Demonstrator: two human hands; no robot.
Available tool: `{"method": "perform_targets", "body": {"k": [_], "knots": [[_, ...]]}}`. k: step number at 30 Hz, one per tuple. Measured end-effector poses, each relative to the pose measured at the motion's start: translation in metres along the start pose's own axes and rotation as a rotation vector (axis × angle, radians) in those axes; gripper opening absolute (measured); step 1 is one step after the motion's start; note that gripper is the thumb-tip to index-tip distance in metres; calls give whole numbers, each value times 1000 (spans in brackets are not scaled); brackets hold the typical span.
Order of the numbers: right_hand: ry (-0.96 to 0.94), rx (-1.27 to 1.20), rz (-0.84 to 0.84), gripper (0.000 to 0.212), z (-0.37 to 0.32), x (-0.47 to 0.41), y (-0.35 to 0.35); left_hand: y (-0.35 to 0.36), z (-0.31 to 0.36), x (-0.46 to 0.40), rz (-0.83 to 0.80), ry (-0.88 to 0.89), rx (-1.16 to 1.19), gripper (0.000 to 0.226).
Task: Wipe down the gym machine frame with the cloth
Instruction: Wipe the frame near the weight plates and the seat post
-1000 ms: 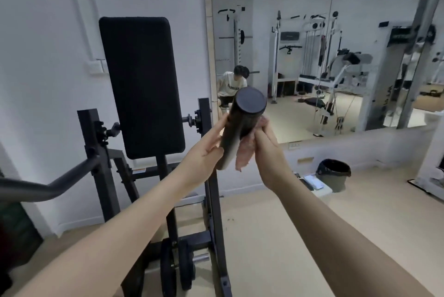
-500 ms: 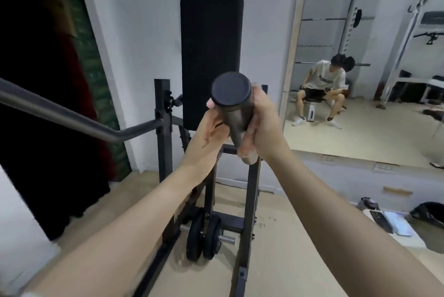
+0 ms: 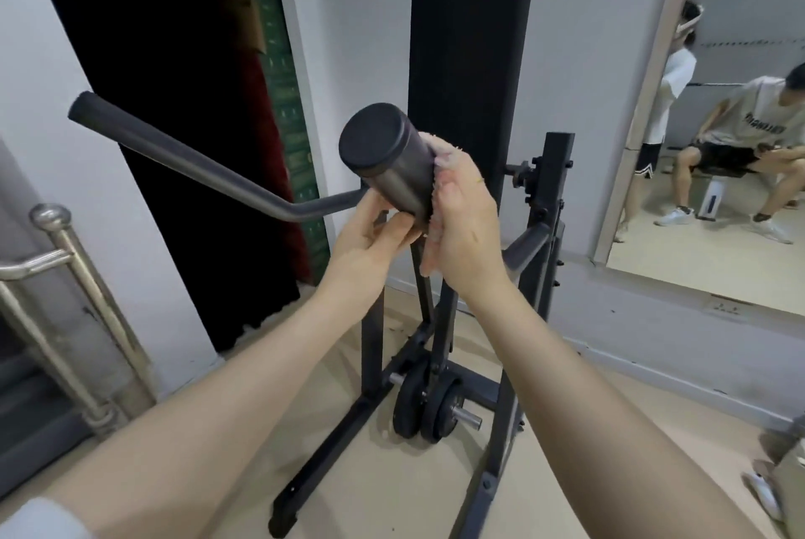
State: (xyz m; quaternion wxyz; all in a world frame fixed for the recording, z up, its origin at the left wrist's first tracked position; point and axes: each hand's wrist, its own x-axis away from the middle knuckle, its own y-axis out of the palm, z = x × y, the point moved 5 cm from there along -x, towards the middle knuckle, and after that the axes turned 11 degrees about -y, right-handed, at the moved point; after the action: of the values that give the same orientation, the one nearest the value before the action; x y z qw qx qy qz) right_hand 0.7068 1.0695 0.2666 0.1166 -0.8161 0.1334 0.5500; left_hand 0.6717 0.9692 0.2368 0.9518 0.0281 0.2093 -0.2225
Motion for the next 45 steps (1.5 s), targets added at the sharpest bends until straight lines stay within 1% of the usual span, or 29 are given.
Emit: {"method": "perform_targets", "body": {"k": [2, 3, 4, 6, 7, 8, 10, 13, 15, 17, 19, 20, 22, 23, 25, 27, 29, 31, 32, 34, 36, 38, 39, 40, 42, 45], "knots": [[122, 51, 6, 38, 11, 2, -10, 5, 1, 1, 38, 5, 7, 32], [99, 68, -13, 38, 9, -3, -11, 6, 1, 1, 71, 18, 16, 32], [20, 62, -45, 38, 3, -12, -8, 6, 2, 1, 93, 40, 38, 33], [-214, 3, -123, 38, -18, -26, 6, 8, 3, 3, 112, 79, 89, 33], [-297, -22, -162, 40, -24, -30, 12, 7, 1, 4, 147, 82, 92, 35], [-336, -39, -207, 45, -26, -31, 15, 8, 1, 7, 190, 65, 89, 37], [-354, -65, -307, 55, -17, -25, 10, 9, -2, 12, 313, 38, 44, 25], [-259, -3, -377, 54, 5, -7, -14, 14, -4, 20, 475, 0, -41, 30], [-247, 49, -396, 53, 5, -8, -17, 18, -2, 23, 534, -22, -8, 27], [-328, 79, -374, 53, -10, -16, -6, 18, -1, 25, 598, -44, 92, 23], [-401, 50, -345, 54, -26, -25, 6, 17, -2, 26, 631, -77, 193, 28], [-411, 42, -349, 54, -27, -25, 8, 17, -1, 27, 640, -90, 181, 30], [-377, 99, -371, 54, -14, -10, -1, 19, 2, 29, 634, -88, 106, 24], [-325, 137, -392, 57, -2, -1, -10, 20, 1, 31, 615, -87, 99, 22], [-199, 198, -434, 63, 18, 13, -27, 23, 1, 33, 578, -100, 115, 24], [-146, 219, -440, 62, 15, 9, -25, 23, 1, 34, 570, -117, 118, 28], [-202, 136, -393, 62, -9, -8, -8, 21, 1, 33, 579, -141, 117, 28], [-271, 34, -355, 66, -28, -19, 10, 17, 1, 31, 597, -168, 120, 28], [-301, 3, -342, 65, -29, -17, 12, 16, -1, 31, 598, -168, 127, 27], [-321, 31, -330, 51, -9, -1, 3, 18, -3, 34, 562, -147, 122, 32], [-245, 122, -324, 51, 23, 23, -19, 23, -14, 36, 507, -180, 120, 42], [-98, 186, -282, 54, 46, 39, -38, 28, -26, 38, 489, -240, 100, 45], [-60, 207, -264, 53, 47, 40, -40, 30, -32, 38, 488, -265, 82, 47], [-68, 211, -257, 50, 43, 36, -36, 31, -37, 37, 486, -286, 62, 47], [-145, 164, -255, 47, 26, 21, -17, 33, -43, 34, 481, -292, 28, 40], [-228, 137, -255, 53, 22, 13, -2, 38, -51, 32, 482, -305, 46, 49]]}}
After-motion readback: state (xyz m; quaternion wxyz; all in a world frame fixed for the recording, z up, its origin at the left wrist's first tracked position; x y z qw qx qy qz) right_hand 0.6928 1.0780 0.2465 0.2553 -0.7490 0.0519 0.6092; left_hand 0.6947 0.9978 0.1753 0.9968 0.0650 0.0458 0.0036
